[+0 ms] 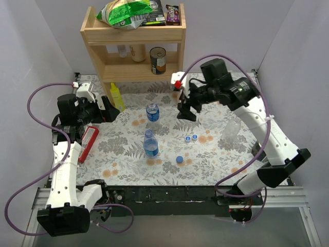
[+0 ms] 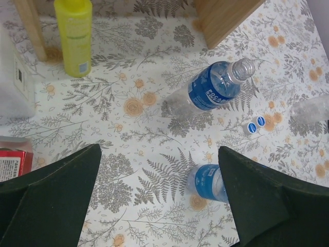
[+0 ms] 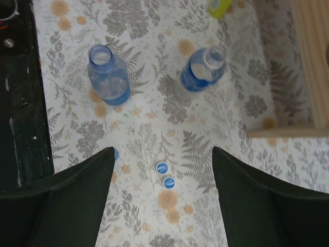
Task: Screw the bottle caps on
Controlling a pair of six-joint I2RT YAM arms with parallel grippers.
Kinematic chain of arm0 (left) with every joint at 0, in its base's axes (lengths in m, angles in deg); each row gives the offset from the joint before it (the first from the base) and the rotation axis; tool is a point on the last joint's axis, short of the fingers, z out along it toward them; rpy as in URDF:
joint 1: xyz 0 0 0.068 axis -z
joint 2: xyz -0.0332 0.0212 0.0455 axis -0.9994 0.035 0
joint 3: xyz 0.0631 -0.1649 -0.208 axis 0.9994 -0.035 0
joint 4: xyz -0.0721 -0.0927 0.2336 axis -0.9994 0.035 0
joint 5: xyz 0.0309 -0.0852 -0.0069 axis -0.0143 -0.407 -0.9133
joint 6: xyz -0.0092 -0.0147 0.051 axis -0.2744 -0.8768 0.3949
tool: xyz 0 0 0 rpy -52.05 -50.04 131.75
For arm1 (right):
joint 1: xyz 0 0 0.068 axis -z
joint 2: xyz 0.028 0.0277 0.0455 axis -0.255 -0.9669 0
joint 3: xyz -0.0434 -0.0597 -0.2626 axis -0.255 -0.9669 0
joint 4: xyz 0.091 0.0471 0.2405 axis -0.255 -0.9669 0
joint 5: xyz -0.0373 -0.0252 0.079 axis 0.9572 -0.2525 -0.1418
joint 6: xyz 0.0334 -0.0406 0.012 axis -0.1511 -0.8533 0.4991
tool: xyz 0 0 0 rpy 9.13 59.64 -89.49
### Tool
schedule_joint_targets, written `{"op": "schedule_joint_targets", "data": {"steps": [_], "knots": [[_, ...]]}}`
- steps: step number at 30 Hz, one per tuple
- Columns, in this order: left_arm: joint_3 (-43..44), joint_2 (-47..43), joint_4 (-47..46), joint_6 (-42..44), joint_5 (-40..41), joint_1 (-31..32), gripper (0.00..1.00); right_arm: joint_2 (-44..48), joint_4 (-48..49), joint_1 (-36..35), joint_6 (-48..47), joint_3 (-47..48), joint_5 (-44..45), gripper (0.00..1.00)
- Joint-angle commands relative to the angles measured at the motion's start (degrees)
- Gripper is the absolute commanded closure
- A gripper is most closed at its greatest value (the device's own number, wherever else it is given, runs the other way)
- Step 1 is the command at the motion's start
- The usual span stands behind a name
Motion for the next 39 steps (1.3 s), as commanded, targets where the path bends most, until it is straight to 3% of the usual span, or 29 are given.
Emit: {"op": "schedule_joint_targets", "data": {"steps": [1,5,12,23,31,39], "knots": [[-0.83,-3.53,0.20,-0.99,1.67,-2.30,0.02,-5.49,-0.96,-9.89,-5.18,6.67,2.99,0.18],[-0.92,-5.29,0.47,1.11,4.14,-2.66,0.02,-9.19,0.61,-20.08,-8.10,6.77,5.64,0.18],[-4.26,-9.86,0.73,3.84,6.08,-2.74,0.02,-12.27,4.13,-26.69,-5.29,1.76,5.72,0.21],[-3.47,-11.98,3.72,7.27,-0.42,-3.01,0.02,-18.25,7.83,-25.12,-1.07,4.13,12.32,0.31],[-3.56,-11.89,3.63,7.80,-4.29,-3.18,0.02,-19.48,7.04,-22.57,-0.54,3.43,11.53,0.42],[-5.22,-10.48,3.89,10.70,-9.04,-3.10,0.02,-19.92,6.51,-22.56,-0.02,3.69,6.97,0.41]]}}
